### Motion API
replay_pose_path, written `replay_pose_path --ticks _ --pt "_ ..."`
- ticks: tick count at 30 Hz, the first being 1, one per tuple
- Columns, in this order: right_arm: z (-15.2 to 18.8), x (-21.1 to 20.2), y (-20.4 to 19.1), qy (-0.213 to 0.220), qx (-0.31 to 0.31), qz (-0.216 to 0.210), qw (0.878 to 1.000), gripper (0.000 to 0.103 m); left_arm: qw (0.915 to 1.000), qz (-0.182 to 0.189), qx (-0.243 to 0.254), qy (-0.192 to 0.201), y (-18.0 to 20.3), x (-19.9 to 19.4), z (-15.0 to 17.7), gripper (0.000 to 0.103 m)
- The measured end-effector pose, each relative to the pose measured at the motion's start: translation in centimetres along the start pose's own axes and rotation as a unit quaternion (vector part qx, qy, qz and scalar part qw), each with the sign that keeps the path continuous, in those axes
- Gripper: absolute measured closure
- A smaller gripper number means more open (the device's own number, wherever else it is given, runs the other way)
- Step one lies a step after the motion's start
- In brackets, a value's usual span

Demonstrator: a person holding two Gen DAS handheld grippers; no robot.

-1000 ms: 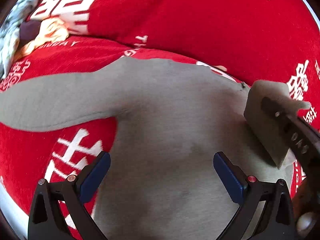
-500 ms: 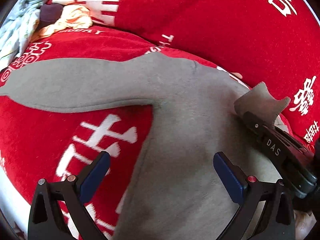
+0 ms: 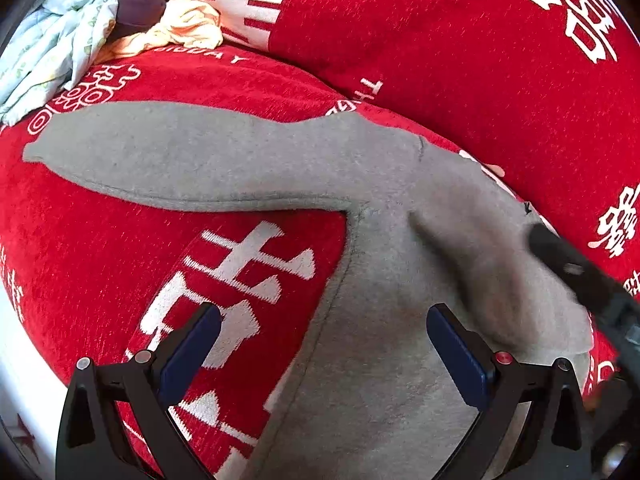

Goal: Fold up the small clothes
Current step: 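Lay the sleeve across the sweater body and open the right gripper, then move the left gripper to the other sleeve cuff and close on it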

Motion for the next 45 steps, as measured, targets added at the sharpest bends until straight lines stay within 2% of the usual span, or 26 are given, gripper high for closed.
replay_pose_path --ticks 2,4,8,10,12,14,17,19,23,26,29,32,35,38,41,43,45 --pt "-0.4 -2.2 3.2 0.020 0.003 0.037 0.999 0.035 0.9999 0.003 0.010 0.002 0.9 -0.2 0.0 0.000" --pt "-0.3 -3.2 6.9 0.022 0.011 0.084 0.996 0.035 0.9996 0.010 0.028 -0.001 2.9 -0.1 0.1 0.000" --pt "2.0 -4.5 16.1 -0.007 0.042 0.201 0.979 0.035 0.9966 0.026 0.078 -0.006 7.8 0.1 1.1 0.000" --pt "3.3 -4.8 19.0 -0.015 0.063 0.228 0.972 0.035 0.9931 0.037 0.111 -0.010 10.9 0.5 1.8 0.000" --pt "4.7 -4.3 20.9 -0.032 0.087 0.234 0.968 0.035 0.9880 0.061 0.140 -0.020 14.0 1.3 2.8 0.000" --pt "5.7 -3.5 21.1 -0.045 0.082 0.231 0.968 0.035 0.9837 0.062 0.167 -0.028 15.9 2.2 3.7 0.000" --pt "6.4 -1.7 18.2 -0.049 0.028 0.222 0.973 0.035 0.9796 0.015 0.198 -0.034 16.2 4.5 4.3 0.000" --pt "6.2 -1.2 16.5 -0.041 -0.002 0.214 0.976 0.035 0.9774 0.002 0.211 -0.020 15.6 4.6 4.2 0.000" --pt "5.5 -1.4 13.6 -0.023 -0.015 0.182 0.983 0.035 0.9811 -0.003 0.193 -0.013 13.6 3.3 3.8 0.000" --pt "6.3 -0.7 12.3 -0.044 0.008 0.157 0.987 0.034 0.9845 -0.010 0.174 -0.022 12.1 3.7 3.7 0.000" --pt "6.6 -0.9 10.8 -0.041 -0.019 0.162 0.986 0.034 0.9878 0.003 0.153 -0.027 11.2 3.2 4.1 0.000" --pt "6.5 -1.7 9.3 -0.024 -0.008 0.140 0.990 0.034 0.9917 0.005 0.128 -0.011 9.3 2.0 3.3 0.000" --pt "6.8 -1.5 8.0 -0.021 -0.009 0.128 0.992 0.032 0.9971 -0.004 0.076 0.004 5.3 1.2 1.8 0.000" --pt "7.8 -0.6 6.7 -0.033 -0.031 0.128 0.991 0.030 0.9991 -0.035 0.012 0.020 -0.9 0.5 -0.1 0.000" --pt "8.2 -0.4 5.9 -0.023 -0.056 0.144 0.988 0.023 0.9934 -0.088 -0.058 0.047 -8.0 -0.1 -1.9 0.000" --pt "8.2 -0.2 5.7 -0.023 -0.064 0.149 0.987 0.021 0.9840 -0.127 -0.106 0.066 -13.1 -0.3 -3.0 0.000" --pt "8.1 -0.1 5.9 -0.023 -0.060 0.147 0.987 0.020 0.9727 -0.157 -0.157 0.067 -17.9 0.1 -3.4 0.000"
Point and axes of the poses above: each gripper's, at about its wrist camera, not at the fingertips, and x roughly the way its jaws point, y to its right, z to its underside, the point moved 8 cm from there along x, roughly the way its jaws point, and after that the axes turned 6 degrees about y, right-handed, at the moved point
